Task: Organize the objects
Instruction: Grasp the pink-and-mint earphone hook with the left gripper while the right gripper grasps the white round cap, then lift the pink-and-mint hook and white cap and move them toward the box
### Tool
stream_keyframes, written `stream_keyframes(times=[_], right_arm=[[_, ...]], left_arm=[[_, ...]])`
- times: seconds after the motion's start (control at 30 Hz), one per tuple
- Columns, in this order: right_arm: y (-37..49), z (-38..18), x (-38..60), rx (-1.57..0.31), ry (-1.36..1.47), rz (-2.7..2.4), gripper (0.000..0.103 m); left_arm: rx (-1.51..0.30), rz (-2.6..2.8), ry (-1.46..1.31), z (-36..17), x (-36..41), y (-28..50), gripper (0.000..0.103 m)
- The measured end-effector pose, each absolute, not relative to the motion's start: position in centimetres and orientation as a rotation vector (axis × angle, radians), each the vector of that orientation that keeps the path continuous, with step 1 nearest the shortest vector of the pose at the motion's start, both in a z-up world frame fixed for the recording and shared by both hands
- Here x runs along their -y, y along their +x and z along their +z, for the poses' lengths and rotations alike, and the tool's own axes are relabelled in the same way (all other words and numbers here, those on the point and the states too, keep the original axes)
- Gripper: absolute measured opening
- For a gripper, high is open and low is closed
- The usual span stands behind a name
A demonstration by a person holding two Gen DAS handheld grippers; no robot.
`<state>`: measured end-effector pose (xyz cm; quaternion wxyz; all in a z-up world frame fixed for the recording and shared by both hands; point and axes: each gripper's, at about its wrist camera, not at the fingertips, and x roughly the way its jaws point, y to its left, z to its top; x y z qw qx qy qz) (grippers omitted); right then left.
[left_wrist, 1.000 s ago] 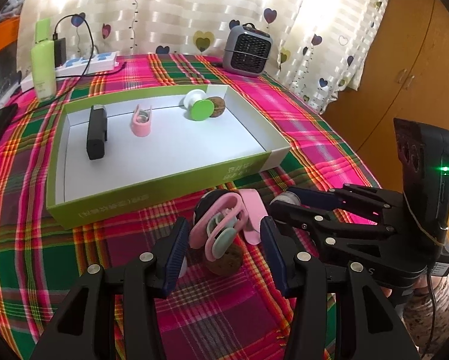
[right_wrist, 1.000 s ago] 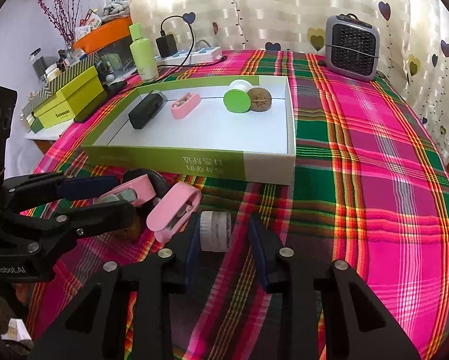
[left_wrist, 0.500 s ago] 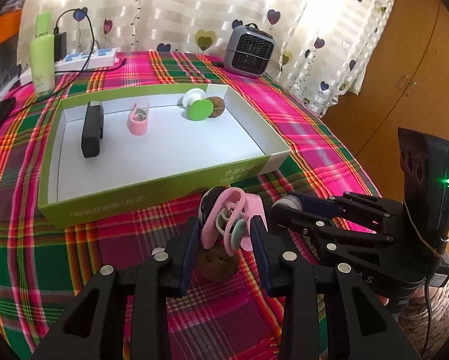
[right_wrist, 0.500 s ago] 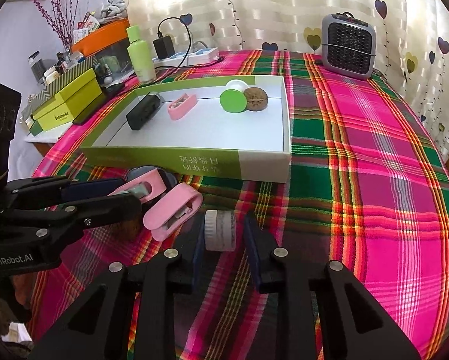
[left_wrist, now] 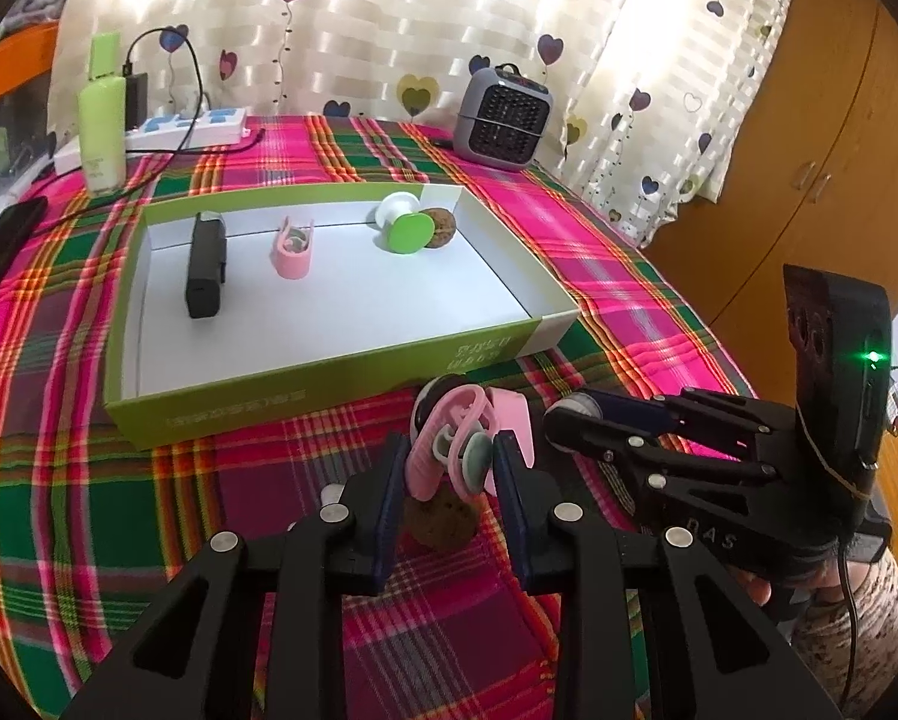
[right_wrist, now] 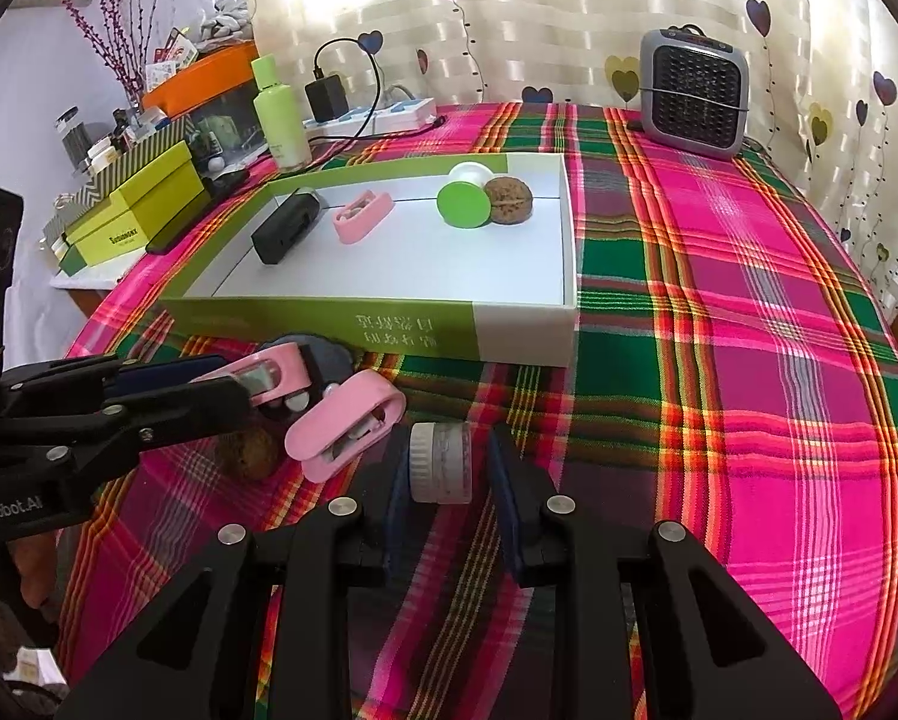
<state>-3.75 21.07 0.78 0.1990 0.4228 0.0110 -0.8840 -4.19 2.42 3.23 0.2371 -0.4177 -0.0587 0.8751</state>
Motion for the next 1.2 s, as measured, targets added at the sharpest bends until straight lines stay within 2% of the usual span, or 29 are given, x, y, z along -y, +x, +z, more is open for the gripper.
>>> stream_keyframes(times=[0.33,0.4,0.7,0.77,0.83,0.87,1.2], right_arm=[[-3.3,0.9,-20.8,-0.041,1.176,-2.471,0.020],[-3.2,0.9,-20.8,-0.041,1.176,-2.472,0.020],[-3.1,0.9,-20.8,-0.042,1.175,-2.470,0.020],[-2.9,0.8,-20.7,-0.046,1.174,-2.468,0.020],[-2.8,0.8,-20.8,-0.047,1.175,-2.469,0.020],[-2.7,0.8,-20.8,-0.046,1.178,-2.469,0.020],[-3.0,0.6,-20.7,-0.044,1.197,-2.461,0.020]], left_arm=[[0.162,2.410,-1.159,2.9,-0.5,-1.7,0.027],[0.156,2.398,-1.167,2.6,-0.4,-1.3,0.021],[0.167,2.369,-1.195,1.7,-0.4,-0.3,0.021],[0.168,2.374,-1.201,1.7,-0.5,-0.4,0.023],[0.160,2.384,-1.211,1.6,-0.5,-0.5,0.034],[0.163,2.382,-1.213,1.6,-0.6,-0.5,0.035],[0.149,2.412,-1.267,1.0,-1.4,-1.3,0.037]])
